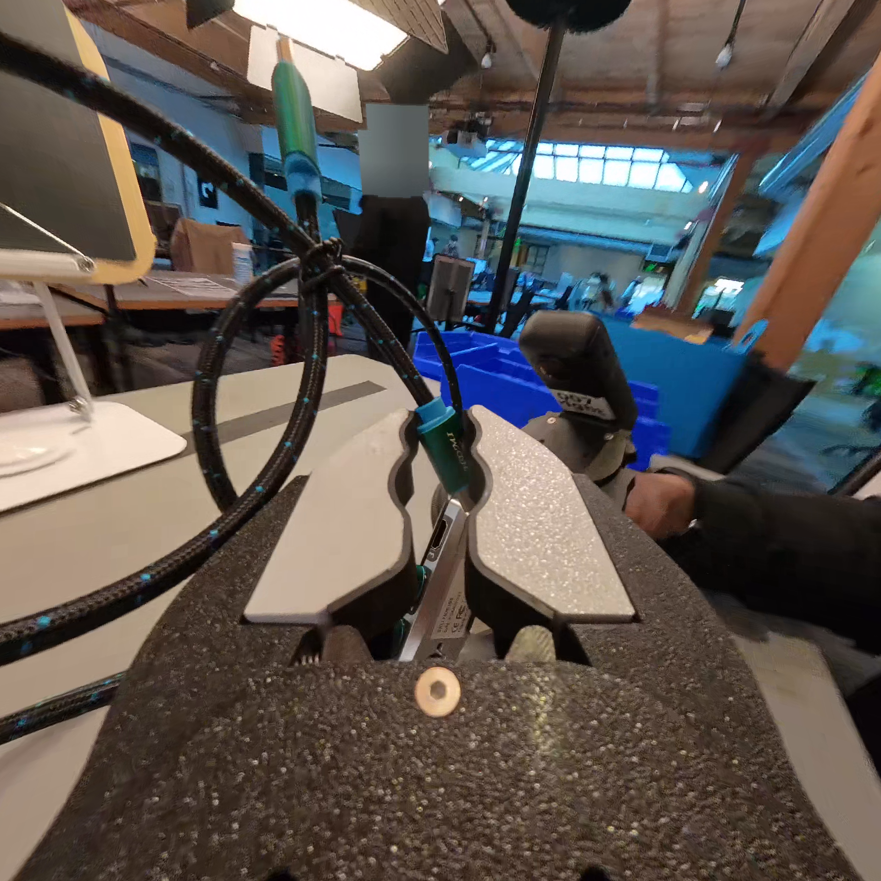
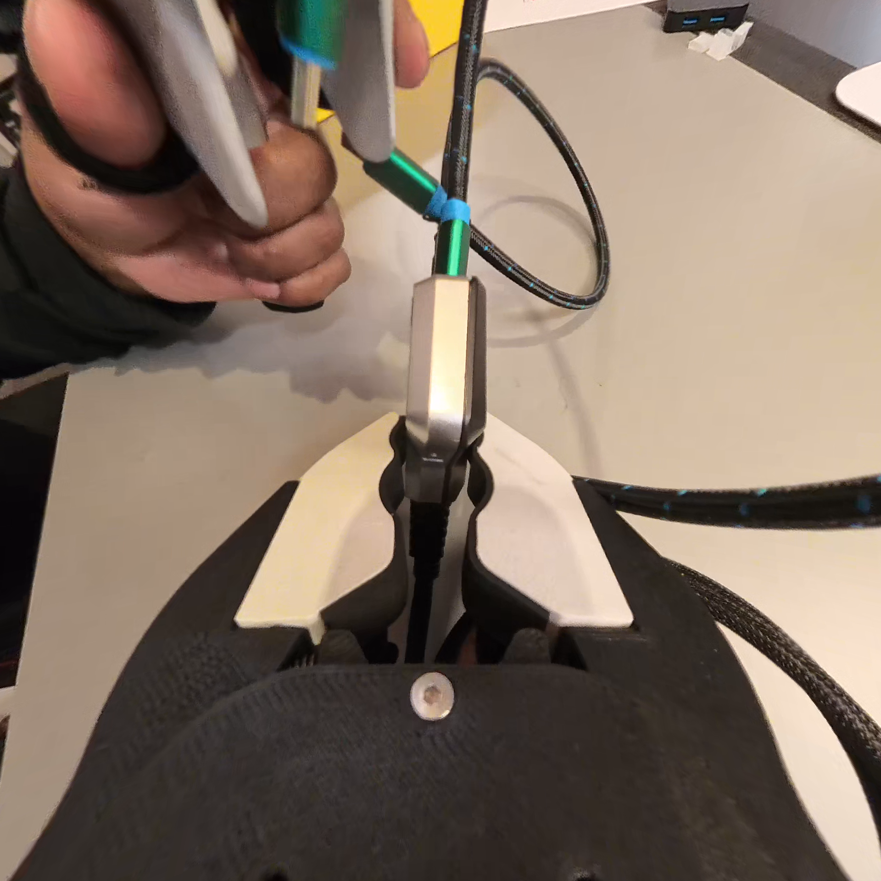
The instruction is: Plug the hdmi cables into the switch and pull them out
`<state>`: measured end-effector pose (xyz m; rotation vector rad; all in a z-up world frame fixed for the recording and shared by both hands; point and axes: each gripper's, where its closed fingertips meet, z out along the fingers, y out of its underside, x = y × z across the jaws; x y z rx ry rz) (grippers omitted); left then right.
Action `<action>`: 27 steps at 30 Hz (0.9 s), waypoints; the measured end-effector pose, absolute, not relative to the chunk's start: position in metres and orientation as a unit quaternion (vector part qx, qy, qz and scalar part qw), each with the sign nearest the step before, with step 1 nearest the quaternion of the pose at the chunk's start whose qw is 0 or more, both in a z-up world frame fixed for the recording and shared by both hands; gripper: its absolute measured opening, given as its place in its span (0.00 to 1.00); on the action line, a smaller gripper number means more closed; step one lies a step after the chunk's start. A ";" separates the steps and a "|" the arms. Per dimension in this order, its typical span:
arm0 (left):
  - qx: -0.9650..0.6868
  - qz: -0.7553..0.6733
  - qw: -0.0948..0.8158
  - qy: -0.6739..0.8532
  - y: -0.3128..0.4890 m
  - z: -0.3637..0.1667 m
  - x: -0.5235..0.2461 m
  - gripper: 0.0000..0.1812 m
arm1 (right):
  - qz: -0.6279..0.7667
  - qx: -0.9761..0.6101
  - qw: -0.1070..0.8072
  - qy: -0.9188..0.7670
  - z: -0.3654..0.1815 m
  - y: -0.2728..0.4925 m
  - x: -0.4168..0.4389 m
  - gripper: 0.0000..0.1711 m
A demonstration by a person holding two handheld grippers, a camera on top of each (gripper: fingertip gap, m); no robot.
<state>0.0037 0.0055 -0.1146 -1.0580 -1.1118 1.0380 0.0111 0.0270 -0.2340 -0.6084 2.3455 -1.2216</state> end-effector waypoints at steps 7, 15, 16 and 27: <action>-0.434 0.446 0.608 -0.492 0.004 -0.116 0.004 0.10 | -0.375 -0.180 0.284 0.864 -0.245 0.039 0.012 0.14; -0.328 0.291 0.728 -0.527 -0.005 -0.124 0.006 0.10 | -0.319 -0.157 0.360 0.863 -0.253 0.052 0.006 0.13; -0.313 0.278 0.737 -0.530 -0.008 -0.126 0.006 0.10 | -0.320 -0.159 0.351 0.866 -0.254 0.051 0.005 0.14; -0.284 0.244 0.743 -0.556 -0.020 -0.147 0.003 0.09 | -0.377 -0.184 0.240 0.876 -0.251 0.037 -0.022 0.30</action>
